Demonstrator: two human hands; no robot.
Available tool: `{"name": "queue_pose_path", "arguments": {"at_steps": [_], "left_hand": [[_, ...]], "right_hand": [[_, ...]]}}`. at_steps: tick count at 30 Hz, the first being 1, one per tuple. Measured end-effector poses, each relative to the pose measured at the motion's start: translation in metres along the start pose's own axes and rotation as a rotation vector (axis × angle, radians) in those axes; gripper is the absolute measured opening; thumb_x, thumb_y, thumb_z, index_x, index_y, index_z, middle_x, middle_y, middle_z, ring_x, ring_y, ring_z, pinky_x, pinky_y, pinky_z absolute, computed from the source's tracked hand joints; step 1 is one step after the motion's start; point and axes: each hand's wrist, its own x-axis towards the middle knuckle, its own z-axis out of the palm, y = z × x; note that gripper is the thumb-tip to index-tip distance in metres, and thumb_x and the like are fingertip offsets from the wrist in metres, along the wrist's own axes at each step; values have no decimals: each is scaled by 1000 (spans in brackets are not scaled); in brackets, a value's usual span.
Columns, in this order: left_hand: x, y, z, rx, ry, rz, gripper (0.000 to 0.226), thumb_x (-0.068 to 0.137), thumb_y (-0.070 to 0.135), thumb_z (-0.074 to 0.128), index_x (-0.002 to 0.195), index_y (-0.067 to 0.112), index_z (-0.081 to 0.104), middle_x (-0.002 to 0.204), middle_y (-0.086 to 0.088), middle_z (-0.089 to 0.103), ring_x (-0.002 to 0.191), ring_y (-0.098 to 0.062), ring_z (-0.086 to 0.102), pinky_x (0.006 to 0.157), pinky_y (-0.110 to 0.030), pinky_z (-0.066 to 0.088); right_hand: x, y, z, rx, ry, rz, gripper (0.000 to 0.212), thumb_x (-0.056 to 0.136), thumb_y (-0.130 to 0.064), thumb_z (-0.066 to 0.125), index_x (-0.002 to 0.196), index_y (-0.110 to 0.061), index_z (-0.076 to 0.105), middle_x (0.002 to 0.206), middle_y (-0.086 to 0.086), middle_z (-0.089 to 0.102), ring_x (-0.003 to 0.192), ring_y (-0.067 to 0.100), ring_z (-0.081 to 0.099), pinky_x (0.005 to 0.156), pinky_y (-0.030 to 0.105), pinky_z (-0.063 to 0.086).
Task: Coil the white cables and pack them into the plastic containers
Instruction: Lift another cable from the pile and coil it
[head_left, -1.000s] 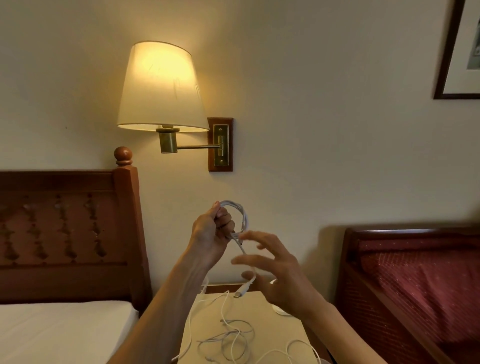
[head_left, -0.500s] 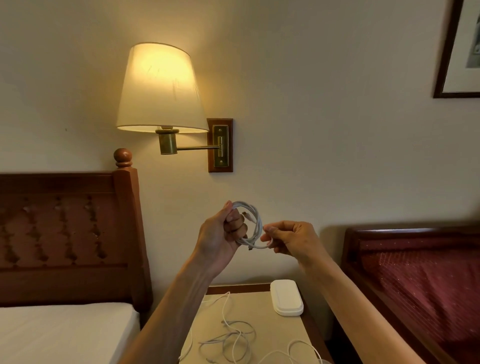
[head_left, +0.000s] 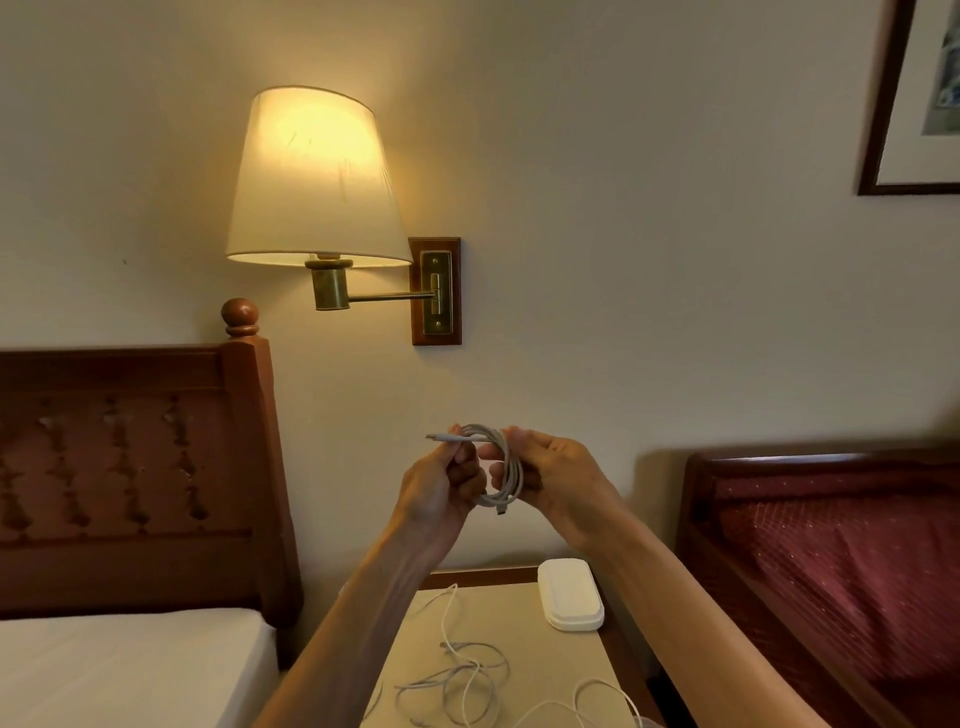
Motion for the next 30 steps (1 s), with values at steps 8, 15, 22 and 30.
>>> {"name": "queue_pose_path", "arguments": {"at_steps": [8,15,22,30], "left_hand": [[-10,-2,-19,725,93,534,55,88,61,50,129,25,56,116,5,63,100,-10,64,76,-26,55],[-11,-10,-39,876,241,819,17,83,29,73,94,17,75,81,7,74,65,-7,70,54,-36,60],[-28,-33,-58,441,160,232,11,88,18,69,93,9,73,87,-12,75,80,-29,73,68,-39,61],[-85,-154,-170,670,313,-103,20,93,38,60,94,22,72,87,2,76,83,-18,72,66,-35,58]], "right_hand": [[4,10,-8,60,32,1,24,99,-14,50,108,-1,68,87,9,71,70,17,63,75,32,58],[0,22,-9,63,-47,91,25,100,-17,49,101,-2,69,82,8,69,67,16,61,72,30,56],[-8,51,-13,80,-101,295,26,100,-17,48,101,1,68,80,8,67,69,15,64,71,31,56],[-65,190,-7,-165,121,384,10,92,-10,64,96,-6,71,85,11,75,75,19,70,78,38,59]]}}
